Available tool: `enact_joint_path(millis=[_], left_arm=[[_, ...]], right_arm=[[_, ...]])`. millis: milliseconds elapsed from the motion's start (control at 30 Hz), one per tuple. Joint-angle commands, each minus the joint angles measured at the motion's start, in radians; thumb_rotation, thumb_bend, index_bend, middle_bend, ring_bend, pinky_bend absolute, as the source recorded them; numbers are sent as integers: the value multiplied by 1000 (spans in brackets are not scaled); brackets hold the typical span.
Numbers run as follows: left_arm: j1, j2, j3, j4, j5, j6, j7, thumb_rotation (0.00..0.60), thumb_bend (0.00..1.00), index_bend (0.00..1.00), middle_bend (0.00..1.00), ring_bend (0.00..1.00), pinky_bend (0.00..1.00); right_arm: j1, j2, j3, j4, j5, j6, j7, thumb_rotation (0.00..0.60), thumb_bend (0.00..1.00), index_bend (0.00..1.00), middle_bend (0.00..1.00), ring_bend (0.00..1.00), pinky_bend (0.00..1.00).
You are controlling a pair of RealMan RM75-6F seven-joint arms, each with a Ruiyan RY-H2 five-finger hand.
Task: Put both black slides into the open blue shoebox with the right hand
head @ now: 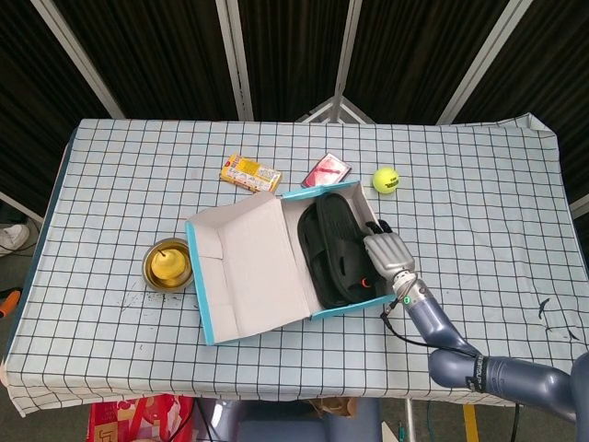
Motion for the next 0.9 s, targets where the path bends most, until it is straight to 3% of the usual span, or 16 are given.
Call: enact_joint_path(millis=[33, 167, 467, 900], left_arm=[[1, 1, 0, 0, 0, 2, -1, 600, 320, 0, 0, 0, 68], [2, 2, -1, -1, -1, 3, -3, 600, 320, 0, 0, 0, 68], [2, 2, -1, 0, 1, 5, -5, 600, 319, 0, 0, 0, 68], [3, 2, 0, 3, 4, 7, -12, 600, 320, 0, 0, 0, 68]], right_arm=[[2, 7, 1, -11, 10, 0, -7, 600, 198, 490, 412, 92, 0], [8, 28, 2, -33, 30, -10, -19, 600, 198, 420, 374, 88, 0], [50, 101, -14, -106, 112, -63, -83, 600, 198, 213, 150, 0, 0], [104, 183, -27, -200, 192, -48, -144, 600, 199, 149, 101, 0, 0]])
